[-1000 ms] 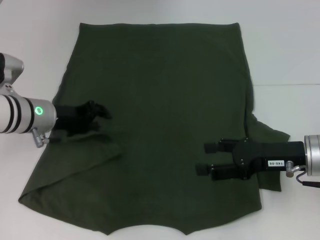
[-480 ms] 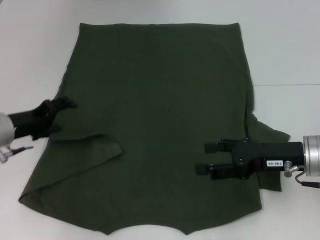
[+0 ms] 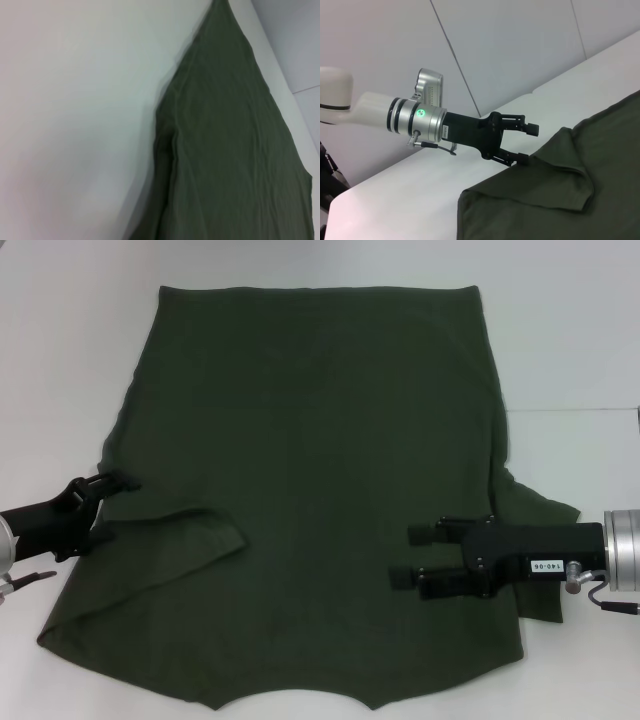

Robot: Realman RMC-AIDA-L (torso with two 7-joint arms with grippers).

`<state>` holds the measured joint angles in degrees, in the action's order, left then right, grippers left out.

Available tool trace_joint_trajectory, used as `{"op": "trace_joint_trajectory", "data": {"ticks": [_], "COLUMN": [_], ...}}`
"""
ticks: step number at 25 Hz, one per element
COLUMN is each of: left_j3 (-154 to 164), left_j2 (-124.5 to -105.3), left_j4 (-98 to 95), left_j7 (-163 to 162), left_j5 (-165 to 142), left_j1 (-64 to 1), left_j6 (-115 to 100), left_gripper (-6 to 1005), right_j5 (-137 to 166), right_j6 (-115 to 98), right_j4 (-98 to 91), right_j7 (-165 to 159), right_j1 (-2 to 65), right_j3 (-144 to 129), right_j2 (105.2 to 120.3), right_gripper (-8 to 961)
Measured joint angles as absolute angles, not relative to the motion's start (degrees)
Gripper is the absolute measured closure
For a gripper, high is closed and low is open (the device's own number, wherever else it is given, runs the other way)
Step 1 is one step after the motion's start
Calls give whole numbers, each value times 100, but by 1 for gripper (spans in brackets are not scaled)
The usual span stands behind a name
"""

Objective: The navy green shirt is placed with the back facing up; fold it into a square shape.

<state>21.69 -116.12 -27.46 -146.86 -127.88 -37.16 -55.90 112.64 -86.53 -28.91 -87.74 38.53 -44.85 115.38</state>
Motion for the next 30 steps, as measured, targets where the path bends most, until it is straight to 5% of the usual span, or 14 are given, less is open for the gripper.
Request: {"op": "trace_joint_trajectory", "data": {"ticks": [30], "left_j3": [2180], "left_j2": [-11536], "left_j4": [-2215], "left_j7": [-14690], "left_j5": [-12796], "left_j1": [-4061], "left_j6": [-4781], "left_gripper": [91], "right_j5": [11242], "right_j6": [-8656], "right_j4": [-2892], "right_j7": [-8771], "right_j1": [3839], "right_j3": [-4479], "right_j2": [11522], "right_gripper": [42]}}
